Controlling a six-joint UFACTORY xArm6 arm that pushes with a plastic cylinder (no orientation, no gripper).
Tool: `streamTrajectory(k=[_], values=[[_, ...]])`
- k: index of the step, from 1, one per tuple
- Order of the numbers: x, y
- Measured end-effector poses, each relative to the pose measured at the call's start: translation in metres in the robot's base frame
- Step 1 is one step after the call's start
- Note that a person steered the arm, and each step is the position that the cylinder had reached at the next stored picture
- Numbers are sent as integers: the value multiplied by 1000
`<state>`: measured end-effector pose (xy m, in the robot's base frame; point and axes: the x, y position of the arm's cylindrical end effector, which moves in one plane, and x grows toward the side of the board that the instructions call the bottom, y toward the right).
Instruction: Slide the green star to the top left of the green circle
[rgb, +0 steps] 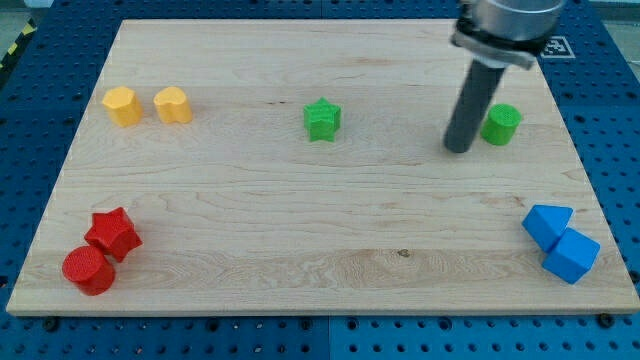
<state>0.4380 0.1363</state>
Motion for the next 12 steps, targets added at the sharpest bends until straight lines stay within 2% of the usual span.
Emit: streamTrajectory(k=[2,3,5,7,9,11,12], values=[[17,-174],[6,-220],[-5,-214],[-30,-148],[-30,-84],[-37,-71],[-56,-68]])
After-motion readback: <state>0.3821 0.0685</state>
